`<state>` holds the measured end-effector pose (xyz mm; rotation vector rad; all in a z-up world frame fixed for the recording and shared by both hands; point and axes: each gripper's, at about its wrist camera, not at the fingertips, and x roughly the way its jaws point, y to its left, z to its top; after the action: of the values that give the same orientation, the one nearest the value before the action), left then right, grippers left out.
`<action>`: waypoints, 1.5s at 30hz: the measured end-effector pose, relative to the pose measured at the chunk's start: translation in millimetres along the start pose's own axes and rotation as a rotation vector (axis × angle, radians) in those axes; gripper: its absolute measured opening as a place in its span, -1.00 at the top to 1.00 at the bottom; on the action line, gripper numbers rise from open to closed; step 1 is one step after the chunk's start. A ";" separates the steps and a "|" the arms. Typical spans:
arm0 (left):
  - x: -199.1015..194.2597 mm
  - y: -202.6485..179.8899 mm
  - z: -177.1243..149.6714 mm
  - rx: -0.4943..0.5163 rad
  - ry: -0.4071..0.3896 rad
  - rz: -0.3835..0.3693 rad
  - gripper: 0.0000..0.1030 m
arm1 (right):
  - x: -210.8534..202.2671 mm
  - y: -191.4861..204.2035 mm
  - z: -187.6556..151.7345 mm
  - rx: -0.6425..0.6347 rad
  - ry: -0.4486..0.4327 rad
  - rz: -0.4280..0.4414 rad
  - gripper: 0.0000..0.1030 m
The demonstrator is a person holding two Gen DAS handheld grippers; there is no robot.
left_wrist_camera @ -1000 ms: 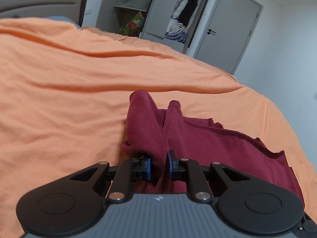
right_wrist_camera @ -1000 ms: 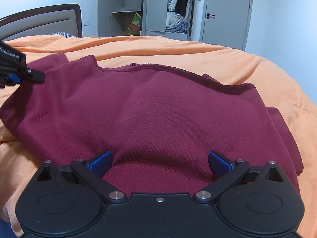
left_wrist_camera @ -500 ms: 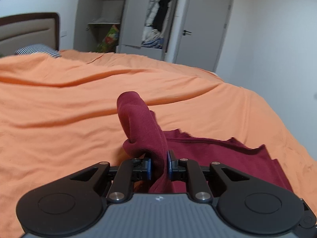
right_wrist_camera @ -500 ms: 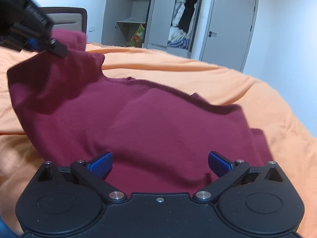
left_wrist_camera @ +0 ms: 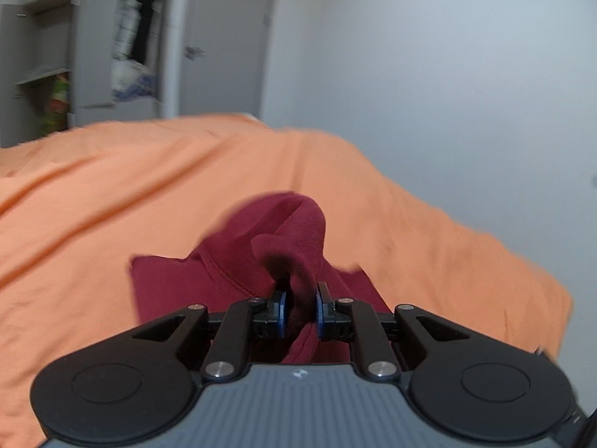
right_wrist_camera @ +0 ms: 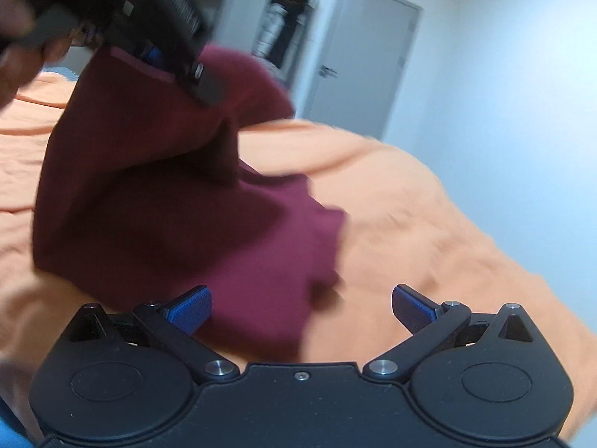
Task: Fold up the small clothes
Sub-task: 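Grasp one side of the folded shirt with the left gripper and fold it over the middle, then pinch the folded shirt bundle with the right gripper and release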
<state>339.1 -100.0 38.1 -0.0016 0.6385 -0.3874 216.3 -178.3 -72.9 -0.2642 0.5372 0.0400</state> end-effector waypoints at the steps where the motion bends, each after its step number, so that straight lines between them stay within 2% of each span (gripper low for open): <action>1: 11.8 -8.3 -5.0 0.009 0.031 -0.013 0.71 | -1.4 -6.5 -5.2 0.017 0.021 -0.017 -0.99; 6: 47.3 -31.5 -29.0 0.024 0.138 -0.057 0.63 | -9.7 -30.5 -26.4 0.101 0.080 -0.056 -0.99; 8: 50.0 -29.2 -33.6 -0.002 0.158 -0.100 0.31 | -11.4 -34.9 -30.3 0.134 0.086 -0.050 -0.99; 9: 48.2 -26.4 -35.1 -0.016 0.156 -0.119 0.03 | -11.3 -36.5 -31.9 0.140 0.089 -0.051 -0.99; 10: 47.0 -25.5 -35.4 -0.025 0.151 -0.141 -0.13 | -11.1 -37.1 -32.9 0.140 0.093 -0.054 -0.99; 12: 37.2 -18.2 -37.3 -0.039 0.138 -0.172 -0.25 | -9.7 -36.6 -33.5 0.135 0.101 -0.060 -0.99; 15: 23.5 -8.4 -35.3 -0.071 0.125 -0.201 -0.72 | -4.6 -39.3 -28.8 0.140 0.101 -0.059 -0.99; 16: 15.0 -2.7 -34.7 -0.087 0.115 -0.210 -0.81 | -3.3 -40.1 -26.8 0.142 0.099 -0.059 -0.99; 19: -6.2 12.8 -33.3 -0.131 0.075 -0.210 -0.96 | -2.2 -42.6 -20.6 0.151 0.084 -0.062 -0.99; 25: -27.4 62.2 -37.9 -0.242 0.003 -0.021 -0.99 | 1.5 -56.2 -0.7 0.243 0.016 -0.017 -0.99; 31: -20.6 112.8 -61.0 -0.359 0.054 0.178 -0.99 | 24.3 -71.5 32.7 0.412 -0.034 0.183 -0.99; 33: -14.5 121.0 -70.6 -0.384 0.087 0.197 -0.99 | 35.9 -69.6 45.2 0.438 -0.035 0.254 -0.99; 36: -7.9 125.5 -83.6 -0.401 0.111 0.180 -0.99 | 54.5 -60.7 61.3 0.428 -0.046 0.356 -0.94; 38: -2.7 124.1 -88.5 -0.396 0.123 0.176 -0.99 | 67.4 -55.7 68.2 0.433 -0.032 0.394 -0.72; 42: 6.8 117.2 -98.0 -0.359 0.166 0.170 -0.99 | 95.5 -52.1 74.3 0.495 0.033 0.414 -0.38; 45: 12.7 115.3 -101.6 -0.350 0.179 0.163 -0.99 | 112.8 -50.5 72.5 0.526 0.079 0.394 -0.26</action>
<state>330.0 14.4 -64.9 -0.2489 0.8712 -0.1148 354.9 -211.8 -58.6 0.3578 0.6517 0.2669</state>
